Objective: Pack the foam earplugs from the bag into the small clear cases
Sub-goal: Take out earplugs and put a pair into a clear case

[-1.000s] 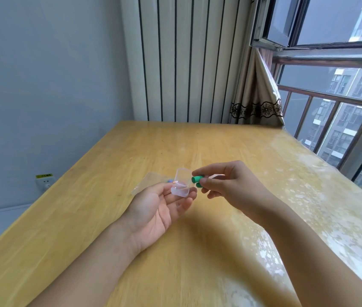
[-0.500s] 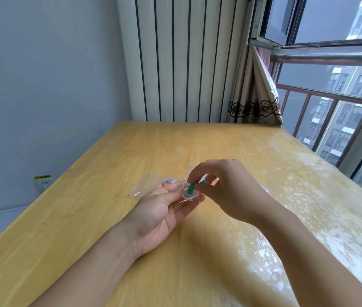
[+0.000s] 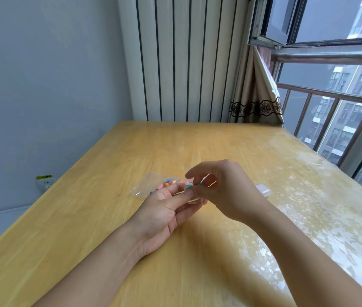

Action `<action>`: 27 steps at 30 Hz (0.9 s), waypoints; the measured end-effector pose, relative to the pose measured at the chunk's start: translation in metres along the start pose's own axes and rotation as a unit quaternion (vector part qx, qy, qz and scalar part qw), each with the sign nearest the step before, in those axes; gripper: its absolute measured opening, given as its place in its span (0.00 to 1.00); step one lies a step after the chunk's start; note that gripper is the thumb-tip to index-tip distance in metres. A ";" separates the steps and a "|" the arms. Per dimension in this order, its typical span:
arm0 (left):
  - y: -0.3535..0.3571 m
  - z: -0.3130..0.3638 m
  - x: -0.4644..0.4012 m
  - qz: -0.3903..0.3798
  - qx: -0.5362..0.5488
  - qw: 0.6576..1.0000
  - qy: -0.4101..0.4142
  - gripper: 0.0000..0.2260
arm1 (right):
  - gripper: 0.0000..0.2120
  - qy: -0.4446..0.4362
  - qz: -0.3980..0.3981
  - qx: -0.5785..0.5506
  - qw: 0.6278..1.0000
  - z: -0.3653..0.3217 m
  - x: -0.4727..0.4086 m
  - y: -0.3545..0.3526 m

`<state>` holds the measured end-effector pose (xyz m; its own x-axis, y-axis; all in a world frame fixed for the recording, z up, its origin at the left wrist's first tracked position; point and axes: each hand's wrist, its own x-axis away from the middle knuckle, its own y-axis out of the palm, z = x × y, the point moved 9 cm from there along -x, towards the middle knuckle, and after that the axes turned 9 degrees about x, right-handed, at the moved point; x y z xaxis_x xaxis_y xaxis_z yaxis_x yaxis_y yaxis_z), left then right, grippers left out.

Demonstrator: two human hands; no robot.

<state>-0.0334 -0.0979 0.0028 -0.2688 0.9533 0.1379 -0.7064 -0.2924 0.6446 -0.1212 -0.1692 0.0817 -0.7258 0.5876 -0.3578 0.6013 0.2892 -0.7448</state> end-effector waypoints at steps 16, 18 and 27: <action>-0.010 0.003 -0.003 0.037 0.044 0.998 0.013 0.12 | 0.10 -0.113 0.039 0.111 0.987 -0.023 0.001 0.001; -0.009 0.003 -0.003 0.035 0.044 0.998 0.014 0.13 | 0.08 -0.101 0.027 0.129 0.986 -0.020 0.002 0.003; -0.013 0.004 -0.001 0.055 0.056 0.997 -0.004 0.13 | 0.18 -0.014 0.003 0.015 1.000 0.008 -0.001 -0.002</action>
<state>-0.0214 -0.0943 -0.0029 -0.3363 0.9162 0.2180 -0.5944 -0.3860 0.7054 -0.1242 -0.1762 0.0791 -0.7308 0.5682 -0.3782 0.5963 0.2617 -0.7589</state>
